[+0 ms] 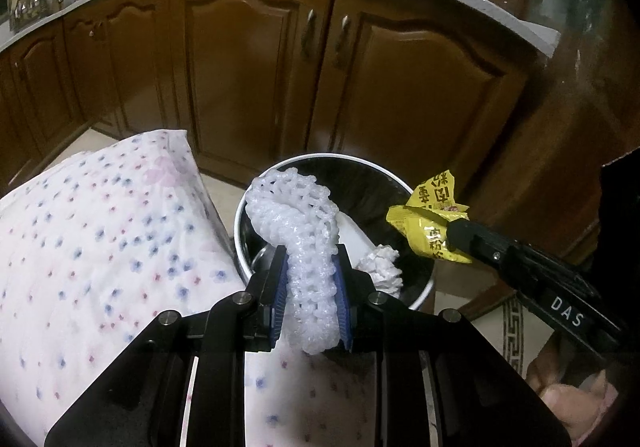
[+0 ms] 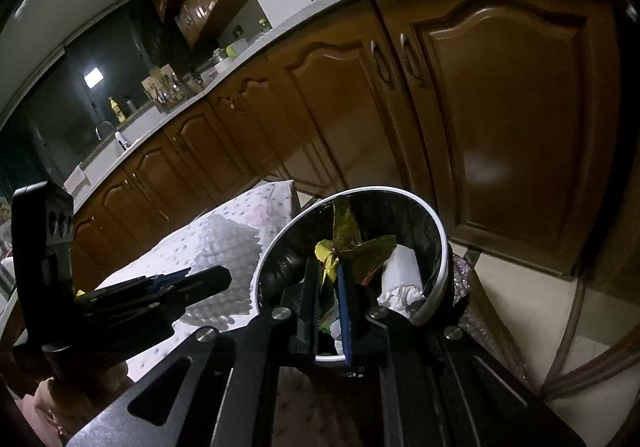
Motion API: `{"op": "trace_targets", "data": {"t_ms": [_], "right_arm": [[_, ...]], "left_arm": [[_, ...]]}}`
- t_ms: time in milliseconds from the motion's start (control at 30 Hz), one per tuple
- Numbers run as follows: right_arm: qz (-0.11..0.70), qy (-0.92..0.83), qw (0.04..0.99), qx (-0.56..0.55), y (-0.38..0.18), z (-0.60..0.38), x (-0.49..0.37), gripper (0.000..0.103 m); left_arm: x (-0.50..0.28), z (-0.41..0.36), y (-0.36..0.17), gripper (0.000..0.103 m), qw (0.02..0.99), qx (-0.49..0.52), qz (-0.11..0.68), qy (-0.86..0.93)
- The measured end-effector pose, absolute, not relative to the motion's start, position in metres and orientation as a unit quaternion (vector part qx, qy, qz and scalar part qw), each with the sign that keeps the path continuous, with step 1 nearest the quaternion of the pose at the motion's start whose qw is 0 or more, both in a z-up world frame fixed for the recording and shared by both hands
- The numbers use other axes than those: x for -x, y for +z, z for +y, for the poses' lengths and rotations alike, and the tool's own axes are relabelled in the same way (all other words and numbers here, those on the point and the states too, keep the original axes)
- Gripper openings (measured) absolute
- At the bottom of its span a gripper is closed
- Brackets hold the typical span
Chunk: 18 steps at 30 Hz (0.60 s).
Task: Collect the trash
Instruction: 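Open both tools to drop the foam net and wrapper into the bin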
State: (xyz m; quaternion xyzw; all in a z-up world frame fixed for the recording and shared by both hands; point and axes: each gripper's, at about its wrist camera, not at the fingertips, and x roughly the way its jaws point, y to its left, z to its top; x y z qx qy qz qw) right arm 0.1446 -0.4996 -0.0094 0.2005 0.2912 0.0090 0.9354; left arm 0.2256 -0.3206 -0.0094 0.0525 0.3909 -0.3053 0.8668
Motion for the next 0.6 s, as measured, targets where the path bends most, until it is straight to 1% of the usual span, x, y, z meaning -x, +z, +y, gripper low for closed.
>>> {"op": "trace_targets", "data": {"t_ms": [267, 433, 600], "right_arm": [[0.305, 0.006, 0.930, -0.206, -0.018, -0.509, -0.157, 0.010], [0.318, 0.001, 0.925, -0.208, -0.027, -0.513, -0.166, 0.012], [0.323, -0.004, 0.923, -0.210, -0.031, -0.518, -0.170, 0.013]], "left_arm": [[-0.239, -0.331, -0.018, 0.021, 0.863, -0.059, 0.403, -0.300], [-0.243, -0.337, -0.024, 0.026, 0.858, -0.060, 0.410, -0.303], [-0.245, -0.342, -0.026, 0.027, 0.858, -0.064, 0.410, -0.303]]}}
